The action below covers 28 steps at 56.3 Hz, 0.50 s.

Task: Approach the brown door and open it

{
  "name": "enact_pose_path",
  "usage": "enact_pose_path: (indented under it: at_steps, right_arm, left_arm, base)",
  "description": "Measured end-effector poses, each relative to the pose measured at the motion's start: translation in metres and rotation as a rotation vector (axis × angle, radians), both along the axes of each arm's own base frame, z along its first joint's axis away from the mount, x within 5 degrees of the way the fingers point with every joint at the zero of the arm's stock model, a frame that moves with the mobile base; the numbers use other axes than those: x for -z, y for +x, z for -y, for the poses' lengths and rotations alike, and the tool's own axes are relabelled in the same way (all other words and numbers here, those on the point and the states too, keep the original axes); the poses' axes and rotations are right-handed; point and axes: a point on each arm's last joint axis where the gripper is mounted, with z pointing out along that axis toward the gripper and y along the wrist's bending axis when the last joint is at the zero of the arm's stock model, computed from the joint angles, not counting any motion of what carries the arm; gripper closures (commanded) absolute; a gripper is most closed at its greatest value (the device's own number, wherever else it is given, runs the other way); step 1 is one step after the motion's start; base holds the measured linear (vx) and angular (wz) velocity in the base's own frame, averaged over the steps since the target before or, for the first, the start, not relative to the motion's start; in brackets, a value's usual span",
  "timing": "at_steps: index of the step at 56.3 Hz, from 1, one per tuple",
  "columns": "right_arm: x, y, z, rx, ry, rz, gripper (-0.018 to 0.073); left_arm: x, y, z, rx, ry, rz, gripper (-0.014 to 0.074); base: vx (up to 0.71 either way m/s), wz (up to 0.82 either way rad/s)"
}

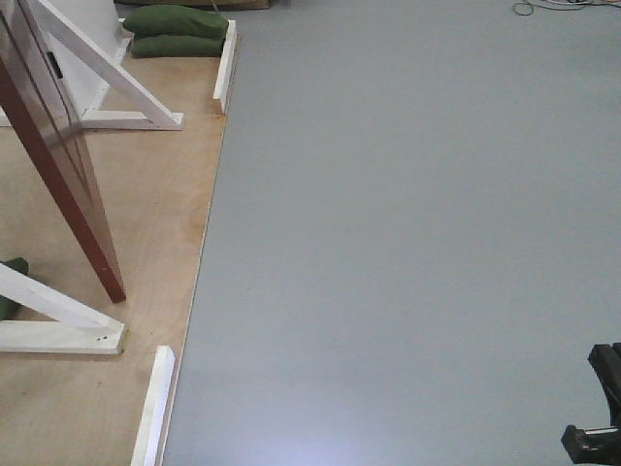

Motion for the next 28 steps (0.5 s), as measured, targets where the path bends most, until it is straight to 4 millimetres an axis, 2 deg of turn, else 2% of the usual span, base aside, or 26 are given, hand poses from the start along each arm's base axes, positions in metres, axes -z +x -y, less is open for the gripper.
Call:
enact_pose_path:
  at_steps: [28]
  right_arm:
    - [0.0,0.0,0.0,0.0,0.0,0.0,0.0559]
  left_arm:
    - [0.0,0.0,0.0,0.0,0.0,0.0,0.06]
  base:
    - [0.41,0.14]
